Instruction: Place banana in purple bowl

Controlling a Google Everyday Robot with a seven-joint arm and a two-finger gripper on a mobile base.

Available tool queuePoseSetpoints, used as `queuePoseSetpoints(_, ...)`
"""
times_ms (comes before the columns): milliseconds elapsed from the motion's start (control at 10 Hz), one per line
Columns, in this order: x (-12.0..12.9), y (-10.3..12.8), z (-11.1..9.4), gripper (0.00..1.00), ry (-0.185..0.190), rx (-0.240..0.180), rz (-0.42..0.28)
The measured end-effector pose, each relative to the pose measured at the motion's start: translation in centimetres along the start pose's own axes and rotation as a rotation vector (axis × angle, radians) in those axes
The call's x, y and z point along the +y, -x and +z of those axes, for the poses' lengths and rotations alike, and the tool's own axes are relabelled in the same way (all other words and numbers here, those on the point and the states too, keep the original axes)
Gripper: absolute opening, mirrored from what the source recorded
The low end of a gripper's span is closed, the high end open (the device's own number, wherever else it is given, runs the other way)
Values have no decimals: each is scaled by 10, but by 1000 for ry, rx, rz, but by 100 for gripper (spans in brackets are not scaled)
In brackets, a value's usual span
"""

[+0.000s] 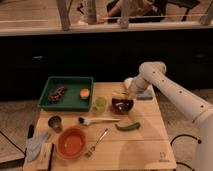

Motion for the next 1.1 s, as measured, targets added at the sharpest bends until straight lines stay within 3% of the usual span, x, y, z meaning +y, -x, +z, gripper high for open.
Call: queuePoseSetpoints(1100, 6, 5, 3, 4, 22, -23, -10)
